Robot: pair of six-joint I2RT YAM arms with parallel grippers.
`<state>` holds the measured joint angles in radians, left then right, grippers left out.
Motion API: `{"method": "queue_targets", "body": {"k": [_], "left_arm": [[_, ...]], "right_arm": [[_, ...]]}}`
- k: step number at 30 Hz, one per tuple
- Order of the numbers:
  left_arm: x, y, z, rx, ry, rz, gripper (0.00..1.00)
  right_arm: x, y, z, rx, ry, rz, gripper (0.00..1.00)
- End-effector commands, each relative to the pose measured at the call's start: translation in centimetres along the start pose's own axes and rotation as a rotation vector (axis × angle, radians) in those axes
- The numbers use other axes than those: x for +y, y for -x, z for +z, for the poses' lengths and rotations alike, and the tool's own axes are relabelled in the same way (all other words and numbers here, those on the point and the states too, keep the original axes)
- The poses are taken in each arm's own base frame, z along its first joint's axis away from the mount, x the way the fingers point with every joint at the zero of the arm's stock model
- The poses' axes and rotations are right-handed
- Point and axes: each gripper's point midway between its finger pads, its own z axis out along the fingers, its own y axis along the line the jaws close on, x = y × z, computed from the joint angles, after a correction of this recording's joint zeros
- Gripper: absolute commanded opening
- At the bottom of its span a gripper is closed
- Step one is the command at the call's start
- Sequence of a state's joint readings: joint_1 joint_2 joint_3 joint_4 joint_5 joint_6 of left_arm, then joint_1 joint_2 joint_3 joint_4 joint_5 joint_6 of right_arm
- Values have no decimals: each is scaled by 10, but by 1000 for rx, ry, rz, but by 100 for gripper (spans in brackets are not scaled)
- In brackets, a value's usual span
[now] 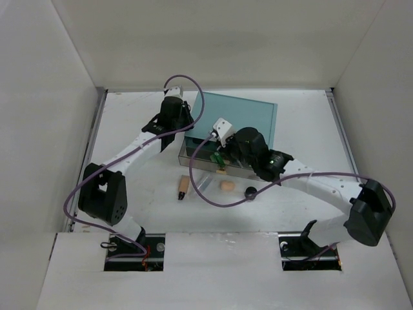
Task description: Organize the makeup
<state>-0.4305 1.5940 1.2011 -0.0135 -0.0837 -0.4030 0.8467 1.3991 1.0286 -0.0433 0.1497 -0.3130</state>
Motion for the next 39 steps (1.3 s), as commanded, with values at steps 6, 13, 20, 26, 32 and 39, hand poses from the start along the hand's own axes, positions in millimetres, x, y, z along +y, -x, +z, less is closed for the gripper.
{"method": "queue_targets", "body": {"k": [6, 13, 20, 26, 32, 39], "left_arm": [[18, -41, -18, 114, 74, 36, 24], [17, -39, -10, 120, 76, 38, 24], [16, -44, -4, 133, 80, 41, 19], [19, -47, -5, 138, 84, 43, 19], [19, -52, -4, 153, 86, 49, 17], [22, -60, -4, 173, 93, 58, 17]], "right_arm": [[-17, 55, -46, -212, -47, 91, 50], [31, 65, -84, -278, 85, 155, 47], [82, 21, -85, -139, 129, 271, 41], [116, -15, -65, 3, 143, 392, 28], [142, -36, -48, 91, 159, 361, 26], [107, -45, -22, 128, -88, 324, 23]]}}
